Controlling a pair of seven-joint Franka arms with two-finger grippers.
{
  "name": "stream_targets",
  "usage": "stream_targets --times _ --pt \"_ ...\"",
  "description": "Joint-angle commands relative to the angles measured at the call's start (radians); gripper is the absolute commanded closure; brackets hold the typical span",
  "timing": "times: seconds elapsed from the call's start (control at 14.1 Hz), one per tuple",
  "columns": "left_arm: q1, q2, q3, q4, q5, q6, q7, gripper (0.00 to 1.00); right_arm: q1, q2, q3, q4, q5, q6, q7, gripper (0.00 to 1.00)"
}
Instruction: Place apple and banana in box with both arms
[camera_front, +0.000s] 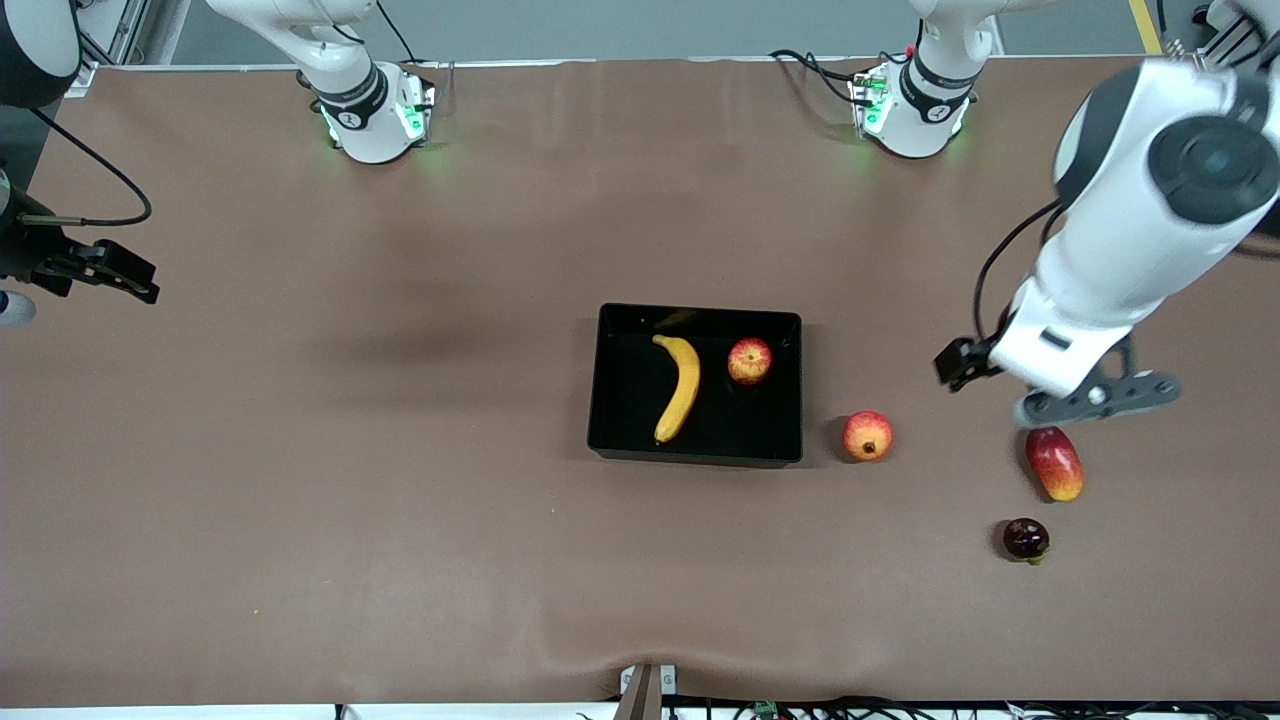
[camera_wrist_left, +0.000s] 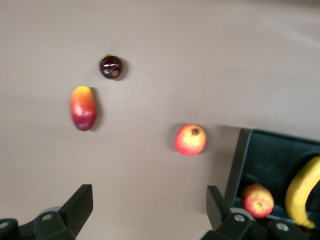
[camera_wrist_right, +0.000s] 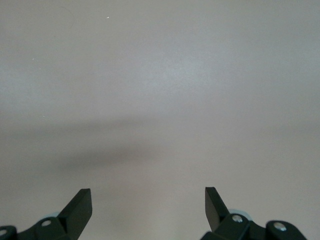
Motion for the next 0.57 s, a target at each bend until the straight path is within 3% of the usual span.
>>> stream_targets --times 0.0,0.14,0.36,0.5 --pt "0.040 -0.105 -0.003 -0.041 -0.024 -0.064 0.122 0.00 -0.004 -0.033 0.006 -0.018 0.006 -0.007 -0.011 0.00" --pt "0.070 -0.156 0.007 -0.049 -0.097 -0.095 0.213 0.00 0.002 -0.047 0.012 -0.018 0.006 -0.051 -0.023 0.00" --pt "-0.072 -0.261 0.214 -0.121 -0.166 -0.095 0.253 0.00 0.044 -0.060 0.012 -0.015 0.006 -0.070 -0.025 0.00" --pt "-0.110 -0.306 0.286 -0.151 -0.194 -0.098 0.317 0.00 0.047 -0.065 0.012 -0.015 0.006 -0.085 -0.029 0.00"
